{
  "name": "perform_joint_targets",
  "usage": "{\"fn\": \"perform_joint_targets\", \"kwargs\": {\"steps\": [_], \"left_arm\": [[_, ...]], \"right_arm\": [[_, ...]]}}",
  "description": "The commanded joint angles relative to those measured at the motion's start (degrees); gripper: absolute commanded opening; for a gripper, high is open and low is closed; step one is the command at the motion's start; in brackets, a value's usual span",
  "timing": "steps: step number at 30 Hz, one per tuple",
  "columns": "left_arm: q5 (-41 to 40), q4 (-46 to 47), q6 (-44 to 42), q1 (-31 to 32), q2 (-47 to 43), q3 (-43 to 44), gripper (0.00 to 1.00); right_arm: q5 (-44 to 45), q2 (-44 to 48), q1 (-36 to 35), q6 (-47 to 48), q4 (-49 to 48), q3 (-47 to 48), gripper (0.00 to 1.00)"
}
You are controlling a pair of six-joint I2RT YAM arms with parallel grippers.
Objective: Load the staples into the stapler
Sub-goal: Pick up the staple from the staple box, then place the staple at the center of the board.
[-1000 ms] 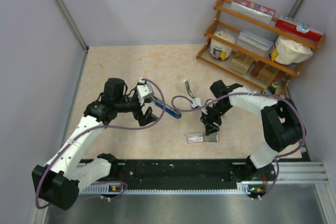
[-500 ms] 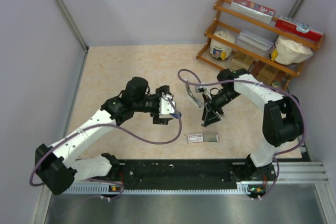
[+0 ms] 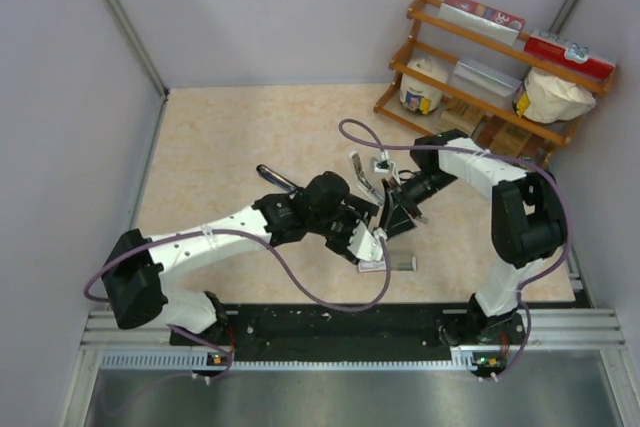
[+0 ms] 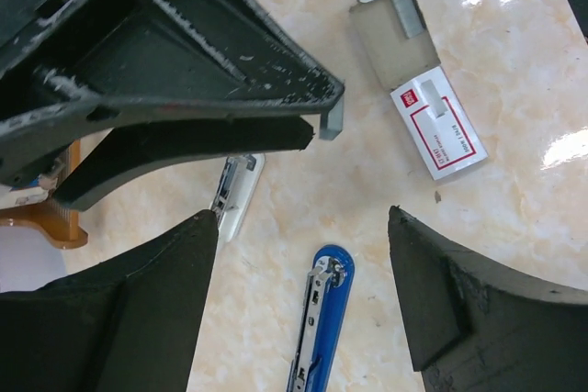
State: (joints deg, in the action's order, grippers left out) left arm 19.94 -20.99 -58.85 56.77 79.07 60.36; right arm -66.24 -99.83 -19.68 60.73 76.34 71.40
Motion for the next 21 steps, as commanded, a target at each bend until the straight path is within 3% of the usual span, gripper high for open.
{"fn": "perform_joint_targets", "kwargs": {"steps": [1, 7, 21], "left_arm": [[-2.02, 0.43, -0.92, 1.67, 0.56, 2.4, 0.77], [-2.01, 0.69, 0.58, 2.38, 1.0, 2.92, 0.63], [-1.66, 1.04, 2.07, 4.84, 5.04, 3.89, 0.55]], "right_arm": [[-3.11, -1.07, 0.52, 3.6, 6.28, 2.61, 0.5], [-3.55, -0.71, 0.52, 3.87, 6.46, 2.61, 0.5], [-3.46, -2.21, 0.52, 4.4, 6.63, 2.87, 0.49]]}}
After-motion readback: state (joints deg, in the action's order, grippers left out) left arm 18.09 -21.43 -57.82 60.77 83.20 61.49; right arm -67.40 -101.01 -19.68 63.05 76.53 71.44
